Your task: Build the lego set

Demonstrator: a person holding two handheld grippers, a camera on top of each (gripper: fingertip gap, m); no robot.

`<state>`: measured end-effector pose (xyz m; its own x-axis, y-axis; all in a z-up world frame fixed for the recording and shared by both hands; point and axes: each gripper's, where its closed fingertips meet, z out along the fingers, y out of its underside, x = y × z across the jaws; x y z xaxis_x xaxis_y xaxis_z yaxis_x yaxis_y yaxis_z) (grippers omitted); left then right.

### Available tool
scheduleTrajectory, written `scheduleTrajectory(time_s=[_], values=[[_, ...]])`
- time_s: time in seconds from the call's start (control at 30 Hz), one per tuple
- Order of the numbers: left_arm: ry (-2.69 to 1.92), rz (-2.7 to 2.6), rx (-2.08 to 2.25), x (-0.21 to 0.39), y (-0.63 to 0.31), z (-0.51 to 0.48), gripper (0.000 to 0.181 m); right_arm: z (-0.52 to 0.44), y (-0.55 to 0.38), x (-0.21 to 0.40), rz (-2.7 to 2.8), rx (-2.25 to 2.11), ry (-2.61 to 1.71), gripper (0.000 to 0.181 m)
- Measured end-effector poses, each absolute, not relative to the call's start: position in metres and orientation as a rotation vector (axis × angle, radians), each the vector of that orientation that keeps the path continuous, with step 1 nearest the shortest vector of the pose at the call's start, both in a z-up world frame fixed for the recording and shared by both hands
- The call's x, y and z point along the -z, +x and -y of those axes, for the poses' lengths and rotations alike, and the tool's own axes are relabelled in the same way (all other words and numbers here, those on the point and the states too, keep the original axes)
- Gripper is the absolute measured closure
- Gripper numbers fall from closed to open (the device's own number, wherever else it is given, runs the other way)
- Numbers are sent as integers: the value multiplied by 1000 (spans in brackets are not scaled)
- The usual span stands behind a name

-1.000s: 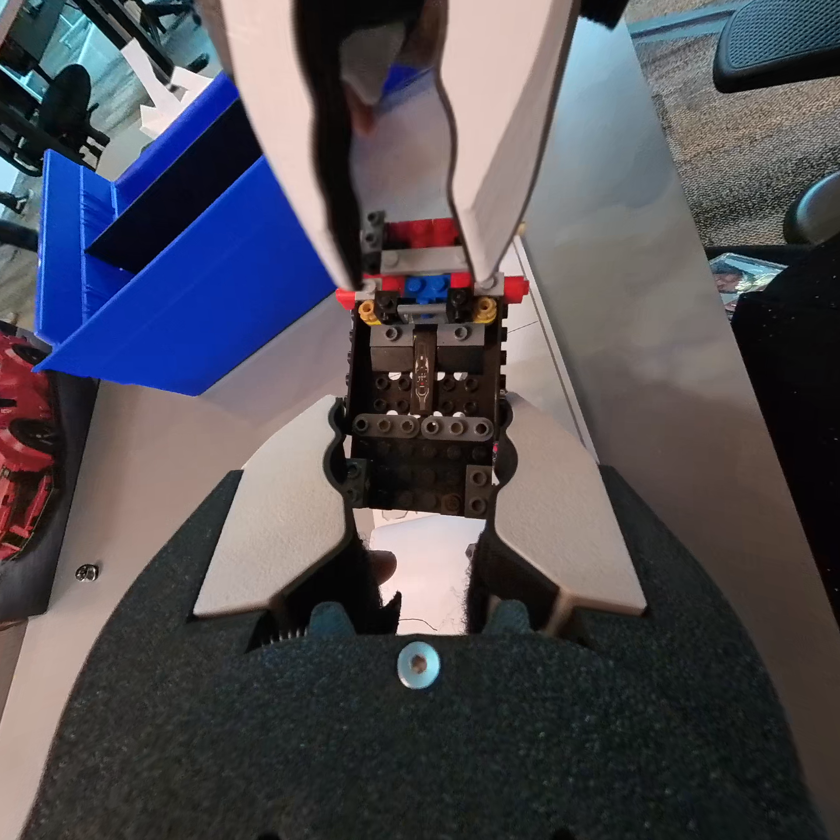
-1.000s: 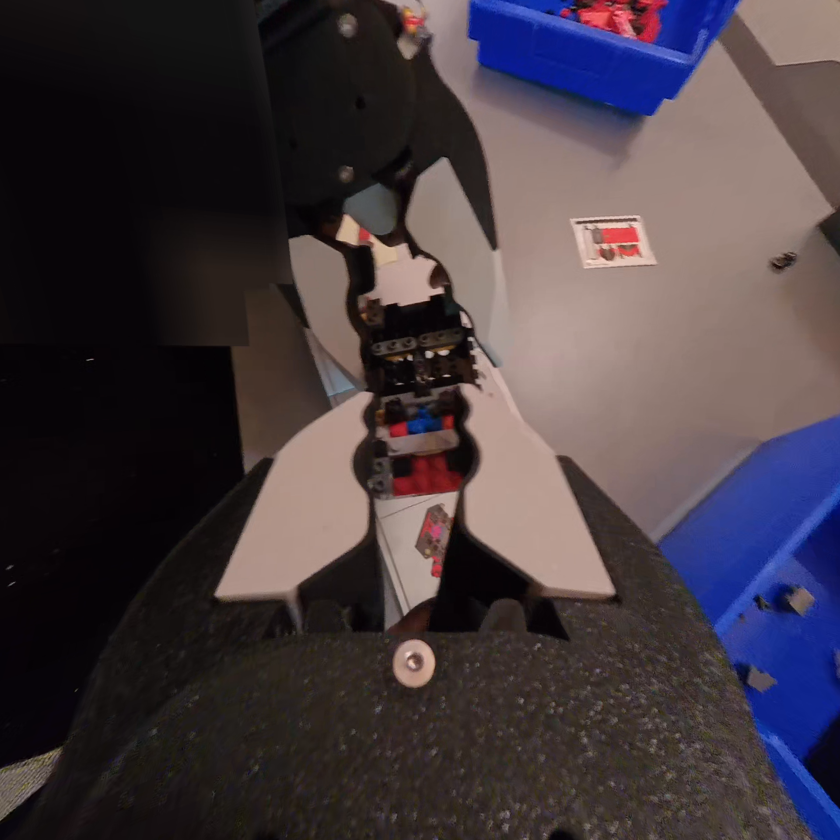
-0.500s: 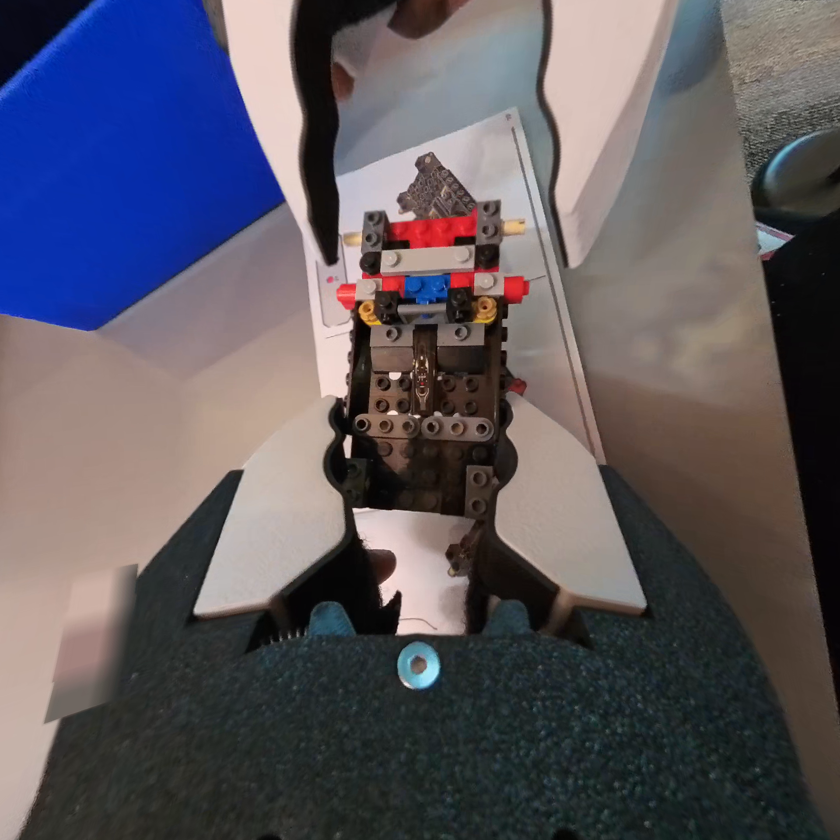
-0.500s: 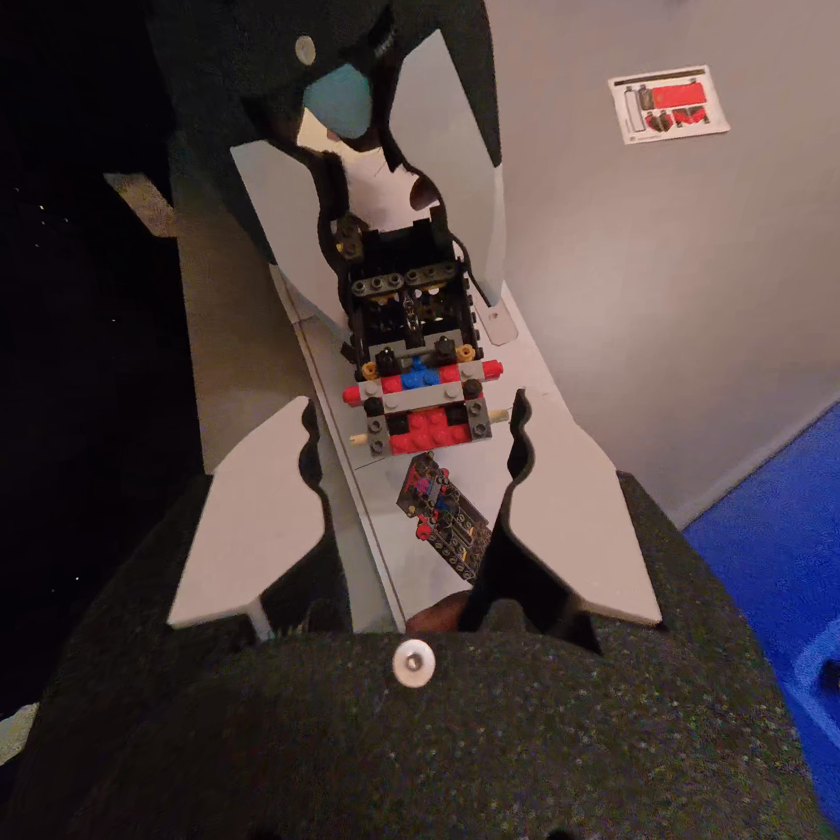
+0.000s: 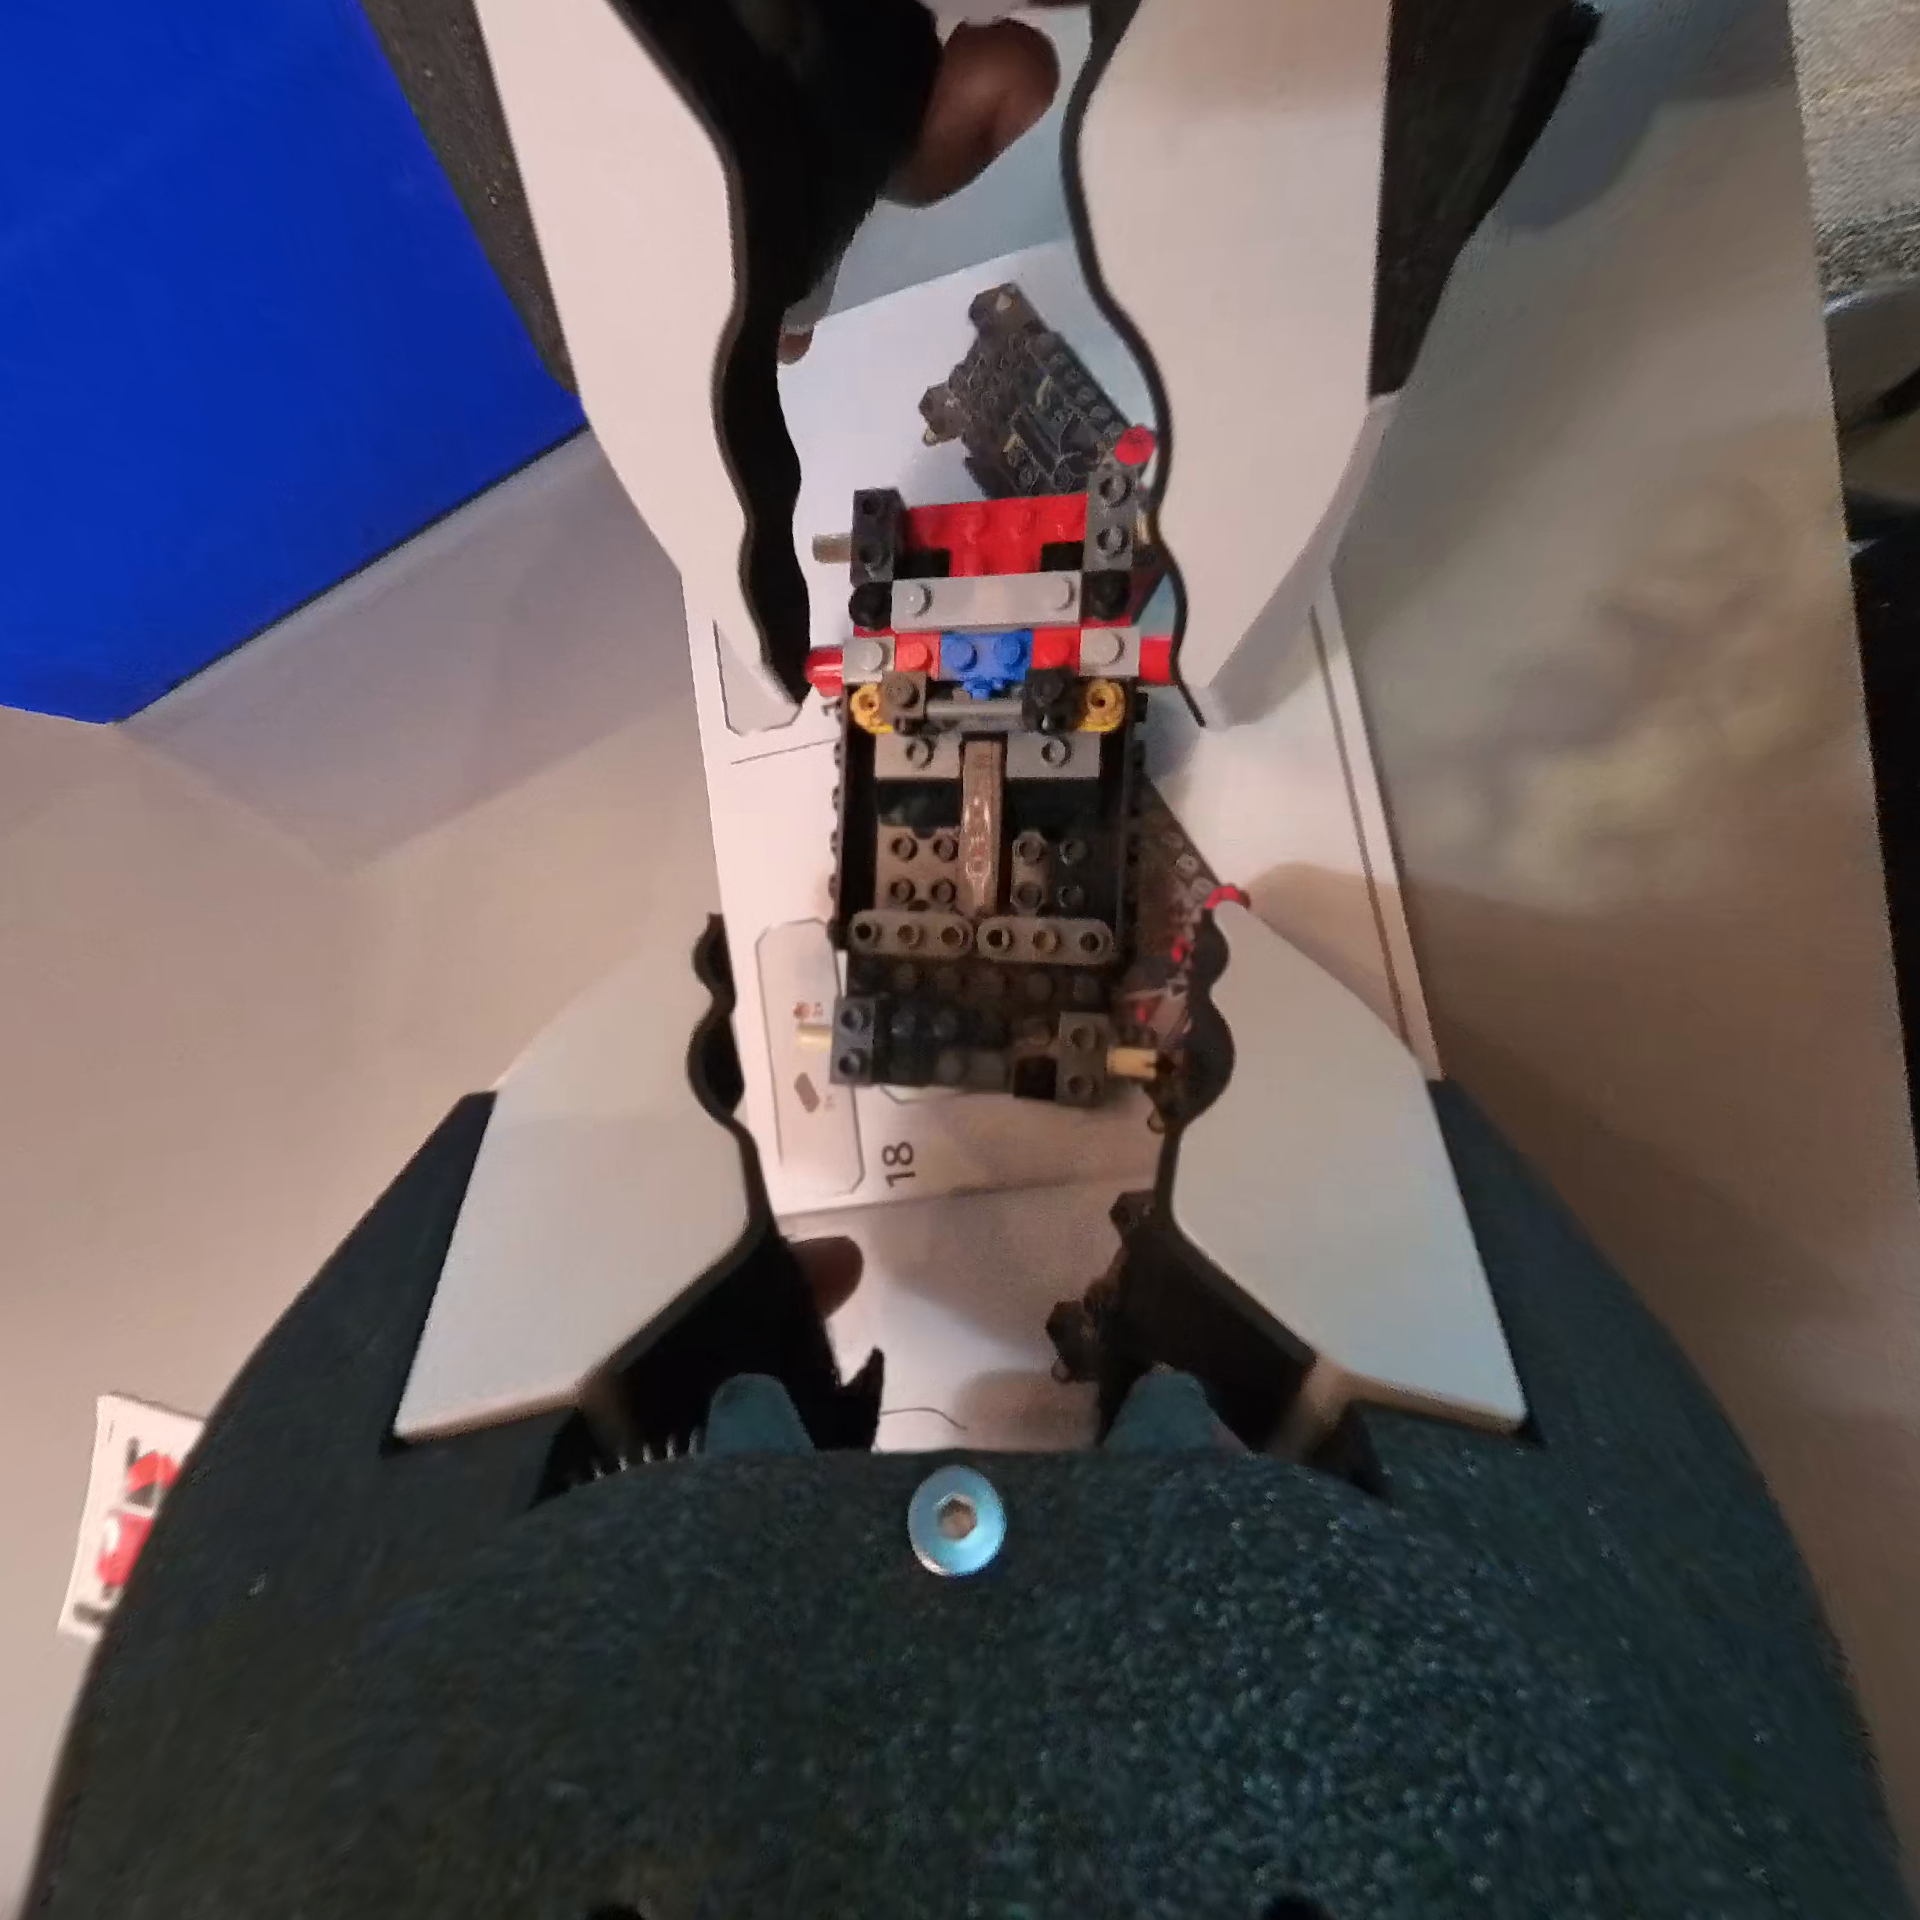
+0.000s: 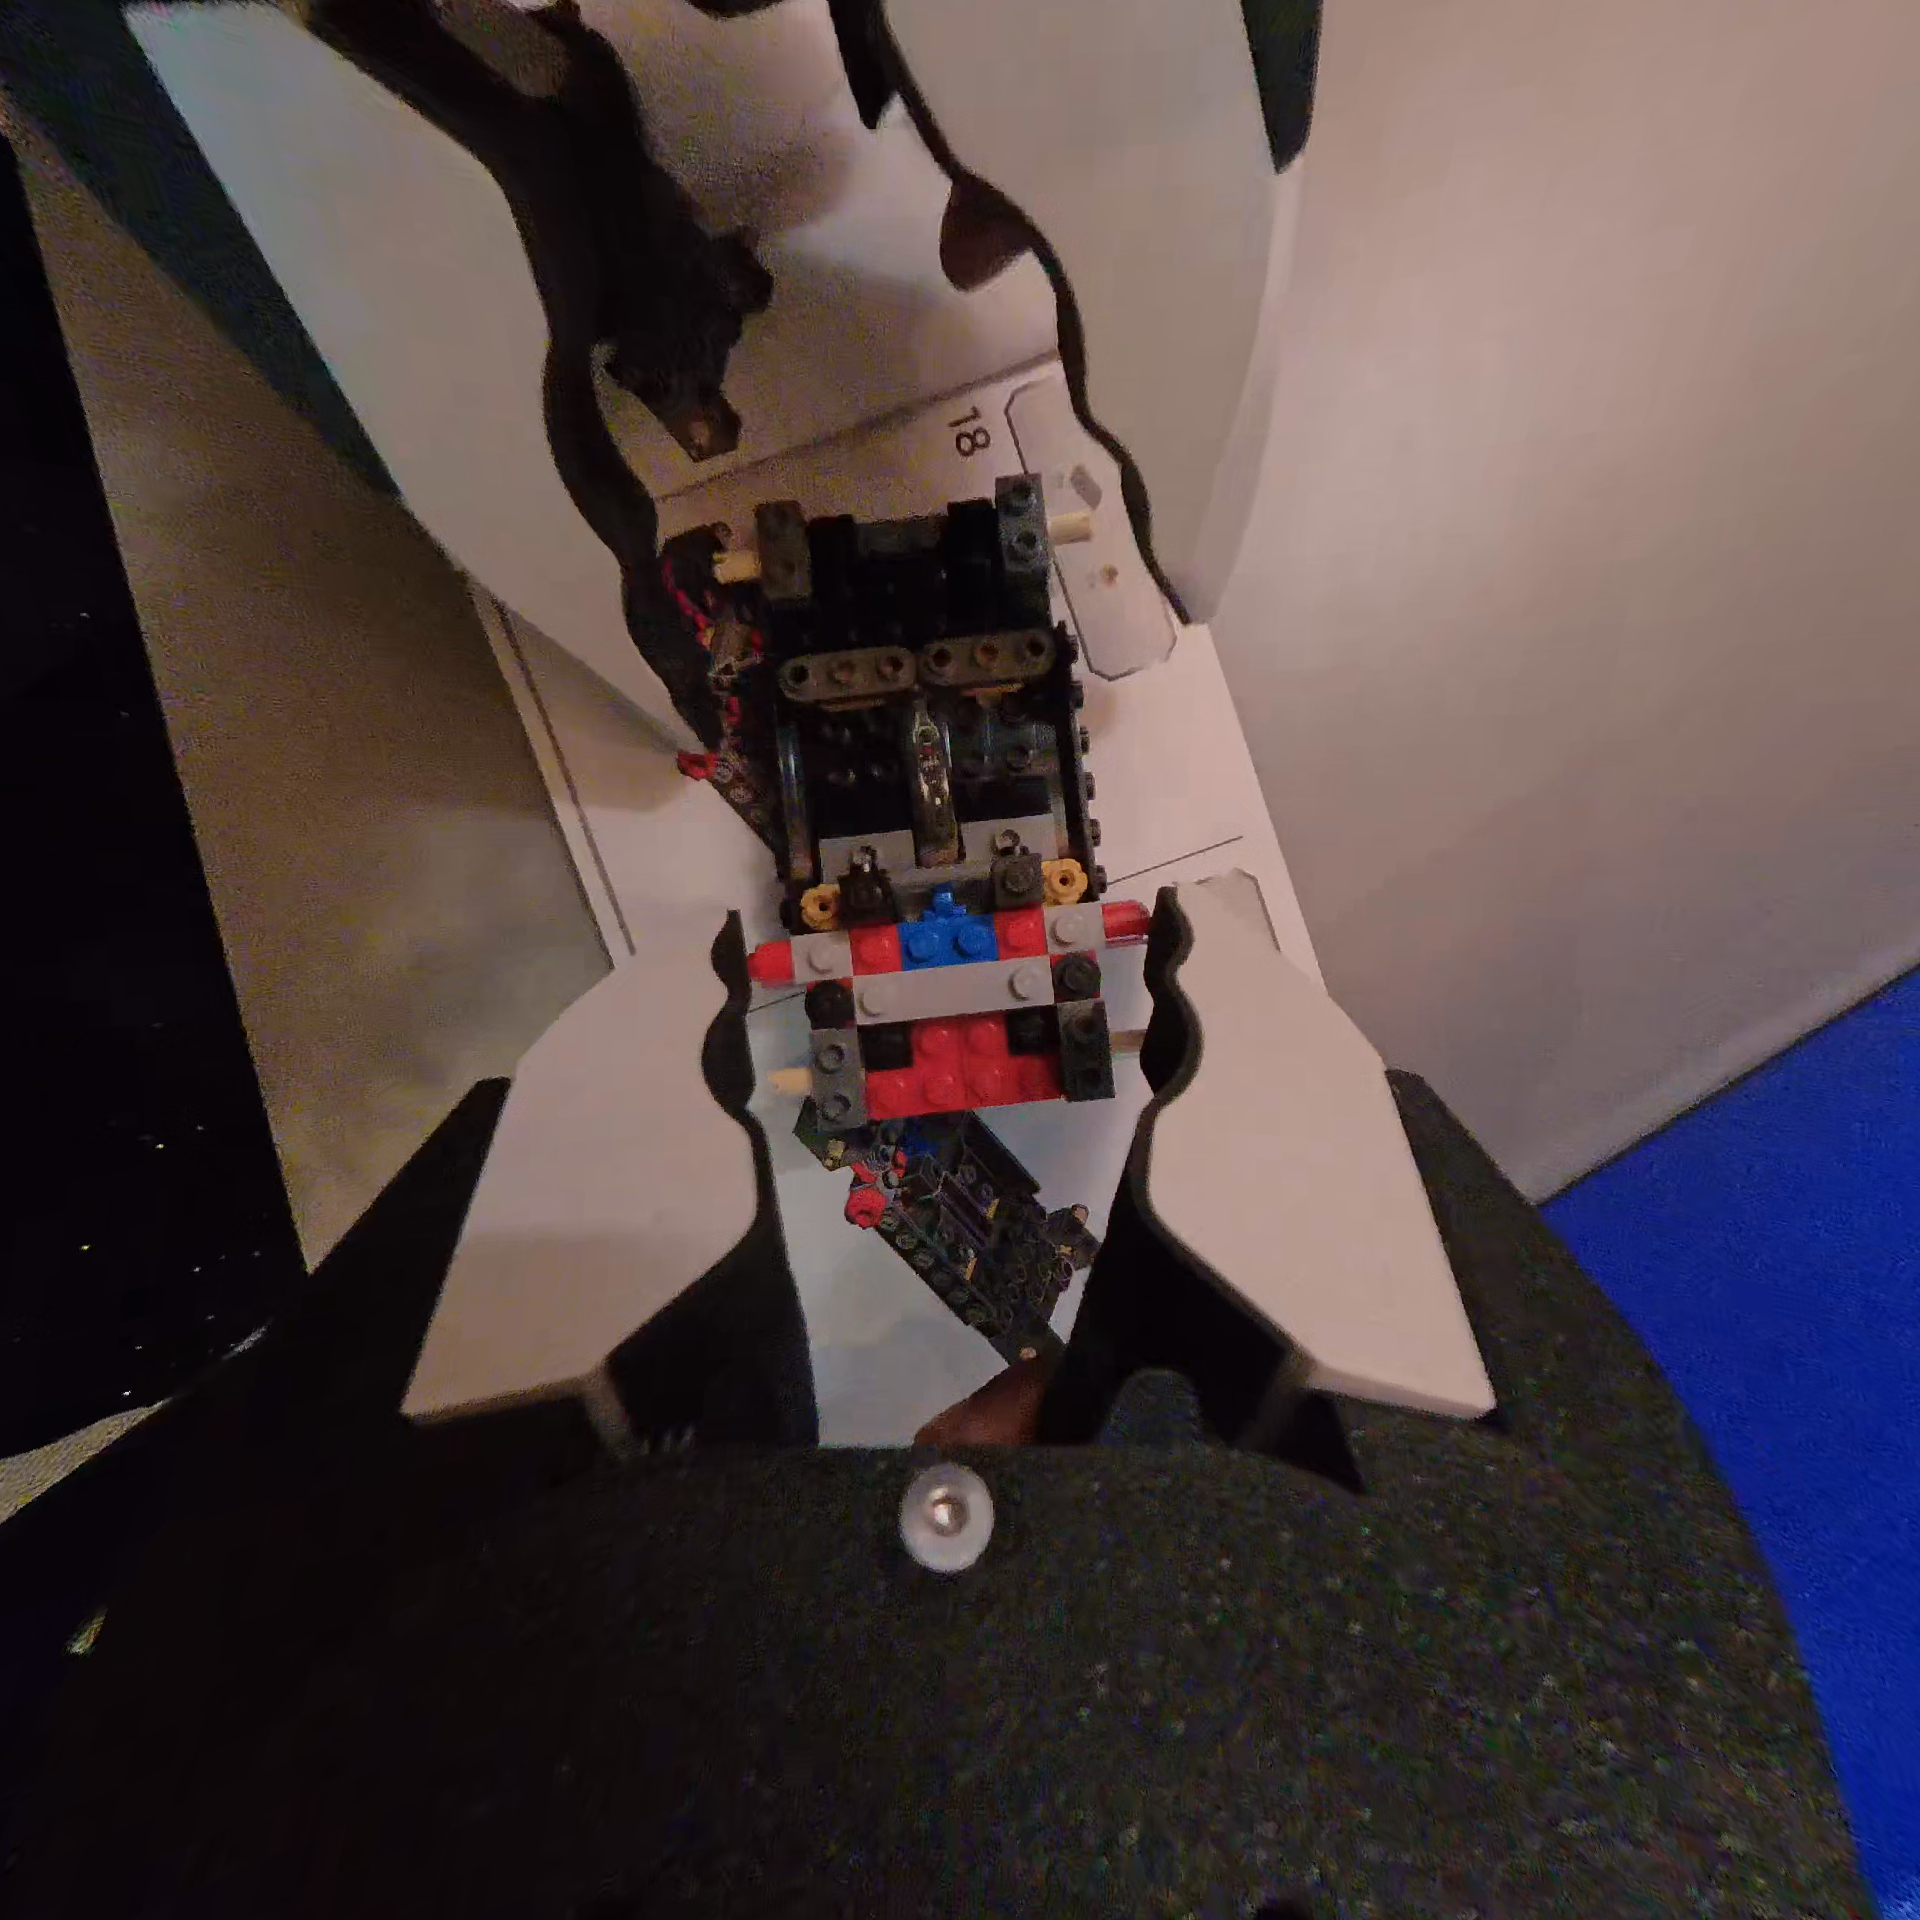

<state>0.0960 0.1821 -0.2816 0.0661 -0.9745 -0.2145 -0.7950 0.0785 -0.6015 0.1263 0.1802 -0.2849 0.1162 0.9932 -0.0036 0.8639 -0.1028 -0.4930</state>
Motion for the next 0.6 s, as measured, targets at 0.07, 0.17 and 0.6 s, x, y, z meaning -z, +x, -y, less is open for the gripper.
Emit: scheduleTrajectory(time_s=[0.07,0.17,0.6], values=[[-1743,-1777,365,279,91,-183,94,-180,127,288,1812,-480,-2037,107],[-1734,-1756,371,271,83,-183,99,-182,130,291,1817,-461,-2047,106],[-1811,-1646,660,259,79,-177,181,-185,127,266,1733,-608,-1979,174]])
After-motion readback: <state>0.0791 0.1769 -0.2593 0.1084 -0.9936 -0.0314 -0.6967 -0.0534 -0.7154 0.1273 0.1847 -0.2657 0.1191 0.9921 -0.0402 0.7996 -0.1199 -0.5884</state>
